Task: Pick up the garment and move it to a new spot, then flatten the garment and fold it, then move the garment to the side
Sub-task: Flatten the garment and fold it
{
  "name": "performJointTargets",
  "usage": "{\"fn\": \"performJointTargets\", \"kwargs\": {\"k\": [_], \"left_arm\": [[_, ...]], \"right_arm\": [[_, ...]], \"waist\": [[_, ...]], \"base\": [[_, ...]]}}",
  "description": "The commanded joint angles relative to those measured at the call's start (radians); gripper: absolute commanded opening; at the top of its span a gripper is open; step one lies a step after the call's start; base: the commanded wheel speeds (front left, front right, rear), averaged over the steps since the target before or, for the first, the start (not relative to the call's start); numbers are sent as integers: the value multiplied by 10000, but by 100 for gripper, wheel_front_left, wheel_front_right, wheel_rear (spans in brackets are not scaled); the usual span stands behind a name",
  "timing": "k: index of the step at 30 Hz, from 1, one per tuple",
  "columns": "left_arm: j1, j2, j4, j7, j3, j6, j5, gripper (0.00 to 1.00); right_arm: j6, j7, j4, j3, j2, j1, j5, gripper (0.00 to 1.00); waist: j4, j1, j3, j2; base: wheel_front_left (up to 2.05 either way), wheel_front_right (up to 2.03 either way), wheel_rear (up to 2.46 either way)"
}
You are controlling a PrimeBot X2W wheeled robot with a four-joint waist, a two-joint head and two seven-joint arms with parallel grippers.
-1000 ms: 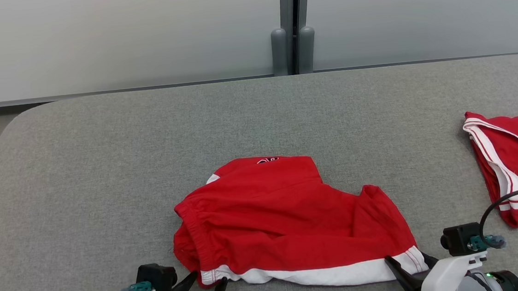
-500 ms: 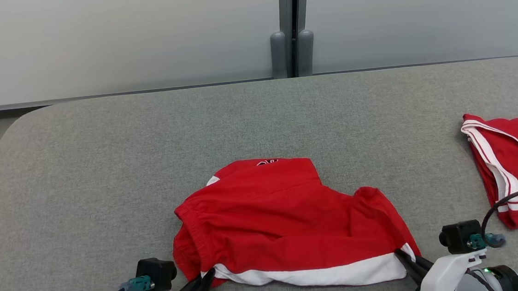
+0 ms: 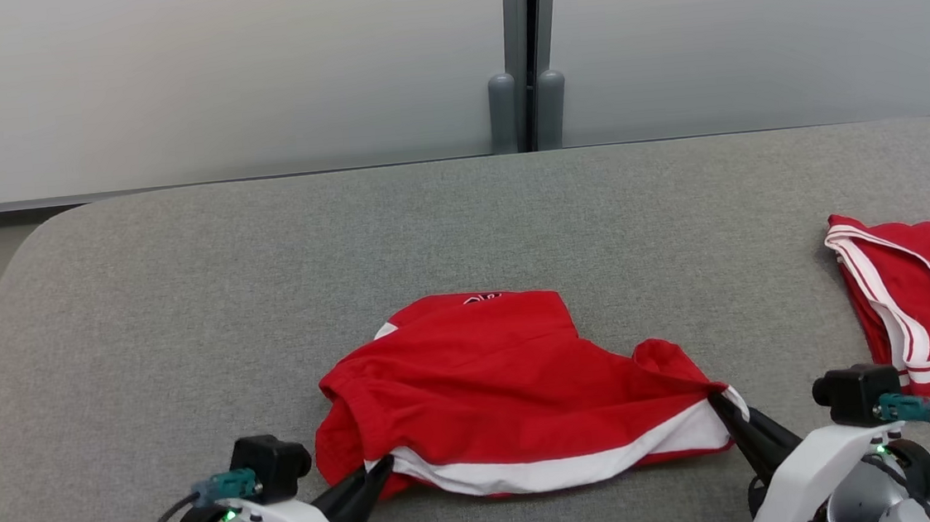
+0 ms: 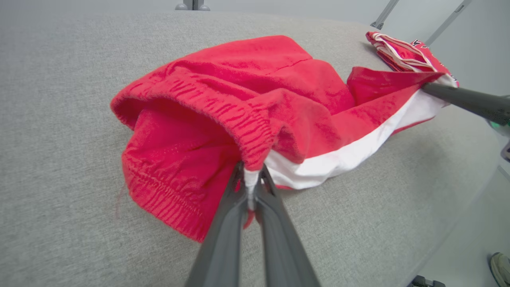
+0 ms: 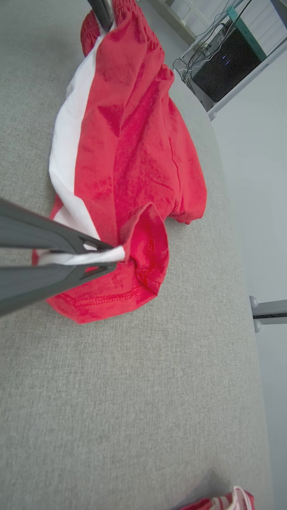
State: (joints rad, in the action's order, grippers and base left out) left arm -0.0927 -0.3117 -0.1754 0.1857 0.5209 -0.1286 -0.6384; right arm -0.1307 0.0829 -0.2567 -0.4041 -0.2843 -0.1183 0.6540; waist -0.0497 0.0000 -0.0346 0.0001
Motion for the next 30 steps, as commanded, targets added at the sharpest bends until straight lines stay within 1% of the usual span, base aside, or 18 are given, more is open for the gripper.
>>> {"fn": "performJointTargets", "kwargs": {"k": [1,2,5,7,9,12,16,18,20,24,27,30], "left_arm": [[-541,-432,441,277,53,-27,-304,0],[-541,-432,441,277,53,-27,-304,0],[-1294,-986,873,694,73,-21,-541,0],[-2006,-1325,1007,958,33,-22,-619,0],[-2940,-1488,1042,1213,10,-22,-674,0],[-4608,-1383,755,1440,124,-22,-811,0],[-7198,-1278,-91,1582,591,-23,-809,0],[-8398,-1169,-782,1556,740,-23,-838,0],[-9578,-977,-1418,1507,948,-23,-914,0],[-11657,-745,-2525,1199,1386,-22,-918,0],[-12938,-639,-3316,727,1613,-22,-955,0],[-14025,-458,-3957,-61,1567,-22,-1228,0]], "right_arm": [[-3,22,235,-9,-191,-300,341,0],[-3,22,235,-9,-191,-300,341,0],[-3,41,558,-10,-392,-811,782,0],[-3,62,739,16,-592,-1324,1086,0],[-3,-35,884,60,-818,-2002,1383,0],[-3,-166,1019,50,-1199,-3230,1865,0],[-3,-389,824,-203,-1594,-5387,2583,0],[-3,-548,463,-523,-1986,-6580,2338,0],[-5,-769,160,-862,-1888,-7741,2642,0],[-3,-1343,-676,-1367,-1977,-9893,3031,0],[-5,-1899,-1304,-1733,-1995,-11317,3243,0],[-3,-2594,-1823,-1979,-2101,-12586,3308,0]], "waist": [[17,0,-83,-1],[17,0,-83,-1],[42,0,-391,-1],[64,0,-711,-1],[49,0,-1162,-1],[0,0,-1958,-1],[57,0,-3016,-1],[93,0,-3464,-1],[139,0,-3864,-1],[275,0,-4436,-1],[408,0,-4695,-1],[521,0,-4861,-1]], "base": [[0,0,0],[0,0,0],[0,0,0],[0,0,0],[0,0,0],[0,0,0],[0,0,0],[0,0,0],[0,0,0],[0,0,0],[0,0,0],[0,0,0]]}}
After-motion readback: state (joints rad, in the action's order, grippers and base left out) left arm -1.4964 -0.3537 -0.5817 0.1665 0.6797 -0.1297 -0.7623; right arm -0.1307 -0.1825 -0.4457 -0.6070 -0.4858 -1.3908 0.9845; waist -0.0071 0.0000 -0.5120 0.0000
